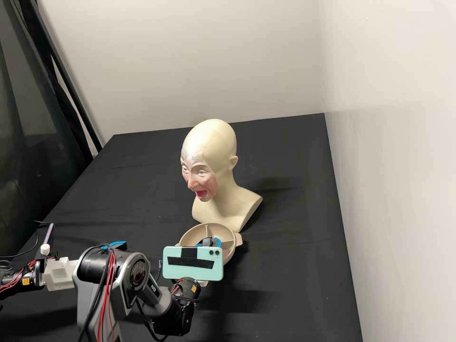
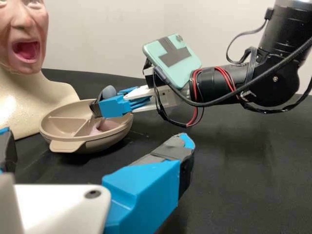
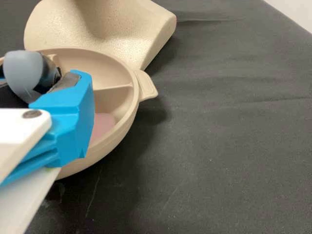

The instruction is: Feed the grandma with a spoon

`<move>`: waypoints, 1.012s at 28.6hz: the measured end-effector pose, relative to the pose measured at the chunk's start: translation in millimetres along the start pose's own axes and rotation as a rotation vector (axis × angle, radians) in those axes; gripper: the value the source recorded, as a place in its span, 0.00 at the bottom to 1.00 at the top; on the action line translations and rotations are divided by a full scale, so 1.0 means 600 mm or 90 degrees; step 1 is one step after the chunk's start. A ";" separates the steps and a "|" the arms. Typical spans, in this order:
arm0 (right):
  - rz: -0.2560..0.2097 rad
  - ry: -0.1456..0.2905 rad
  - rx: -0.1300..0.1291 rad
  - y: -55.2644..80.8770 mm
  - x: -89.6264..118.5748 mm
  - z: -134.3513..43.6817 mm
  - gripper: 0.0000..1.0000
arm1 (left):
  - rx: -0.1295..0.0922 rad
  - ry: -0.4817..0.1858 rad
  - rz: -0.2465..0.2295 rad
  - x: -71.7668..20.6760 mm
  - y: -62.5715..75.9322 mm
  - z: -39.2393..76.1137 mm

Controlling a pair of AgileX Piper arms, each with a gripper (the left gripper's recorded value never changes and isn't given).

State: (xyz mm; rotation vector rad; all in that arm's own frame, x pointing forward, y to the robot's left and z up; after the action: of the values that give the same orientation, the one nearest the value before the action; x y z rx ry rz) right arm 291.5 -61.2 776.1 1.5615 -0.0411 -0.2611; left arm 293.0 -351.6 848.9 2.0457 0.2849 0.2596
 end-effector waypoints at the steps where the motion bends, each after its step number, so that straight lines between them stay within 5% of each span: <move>1: -0.002 -0.001 0.000 0.000 0.000 0.000 0.00 | 0.000 0.000 -0.001 0.001 -0.001 0.000; 16: 0.009 0.004 0.002 0.020 -0.009 -0.019 0.00 | 0.000 0.001 -0.004 0.001 -0.003 -0.001; 25: 0.046 0.027 0.043 0.048 -0.023 -0.035 0.00 | 0.000 0.001 -0.004 0.001 -0.003 -0.001; 29: 0.062 0.039 0.043 0.059 -0.029 -0.042 0.00 | 0.000 0.001 -0.004 0.001 -0.003 -0.001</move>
State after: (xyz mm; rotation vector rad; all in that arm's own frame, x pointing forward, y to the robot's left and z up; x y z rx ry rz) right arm 284.6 -33.4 813.4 1.6286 -0.0792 -0.1365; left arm 293.4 -350.2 847.7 2.0440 0.2931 0.2573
